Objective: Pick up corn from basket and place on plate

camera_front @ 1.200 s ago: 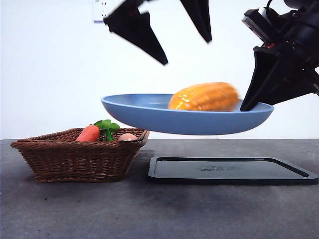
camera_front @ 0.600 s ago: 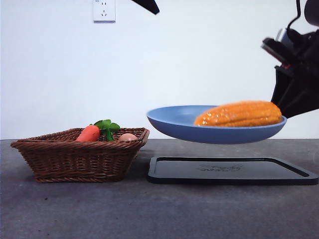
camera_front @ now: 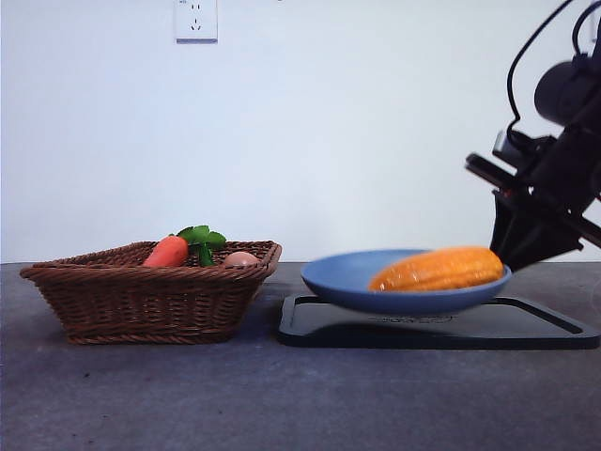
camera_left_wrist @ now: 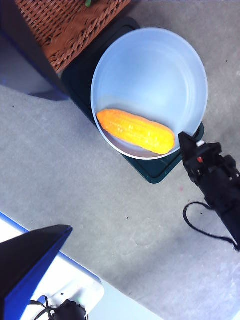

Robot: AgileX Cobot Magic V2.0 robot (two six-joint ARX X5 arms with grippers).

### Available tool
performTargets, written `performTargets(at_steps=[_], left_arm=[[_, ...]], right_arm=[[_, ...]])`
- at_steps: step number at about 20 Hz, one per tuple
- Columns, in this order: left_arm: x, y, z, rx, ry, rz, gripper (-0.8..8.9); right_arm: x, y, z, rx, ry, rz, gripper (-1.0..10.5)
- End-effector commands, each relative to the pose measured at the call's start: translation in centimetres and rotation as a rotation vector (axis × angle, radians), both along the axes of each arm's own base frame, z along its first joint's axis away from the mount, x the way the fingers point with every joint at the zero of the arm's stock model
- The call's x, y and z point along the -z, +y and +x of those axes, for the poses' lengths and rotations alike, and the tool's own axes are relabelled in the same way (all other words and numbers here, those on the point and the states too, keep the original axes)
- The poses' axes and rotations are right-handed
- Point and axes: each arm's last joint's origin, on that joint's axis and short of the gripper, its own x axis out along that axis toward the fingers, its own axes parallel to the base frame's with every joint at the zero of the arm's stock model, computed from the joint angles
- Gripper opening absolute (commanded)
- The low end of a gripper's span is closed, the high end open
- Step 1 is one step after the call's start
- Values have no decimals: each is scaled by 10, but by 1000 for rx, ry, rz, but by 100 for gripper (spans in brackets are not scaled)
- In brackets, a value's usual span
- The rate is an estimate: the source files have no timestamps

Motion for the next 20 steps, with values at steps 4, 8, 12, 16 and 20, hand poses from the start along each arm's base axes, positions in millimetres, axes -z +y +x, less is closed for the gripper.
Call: performTargets(at_steps=[4,8,12,16,20], left_arm=[[-6,-3,-2,8,-13,-18,404],[-6,-3,-2,8,-13,-18,404],[-6,-3,-2,8,-13,-17,404],[-6,-3,-2,8,-10,-12,404],[-5,-3,-2,11,-13,-9,404]], right_arm=[[18,1,11,-25,15,-18,2],[18,1,9,-39,23,-27,28],[16,1,8,-41,27,-27,224],[-8,-6,-2,-37,0,-34,236],[-57,-12,-32,-67,-76,-58,236]])
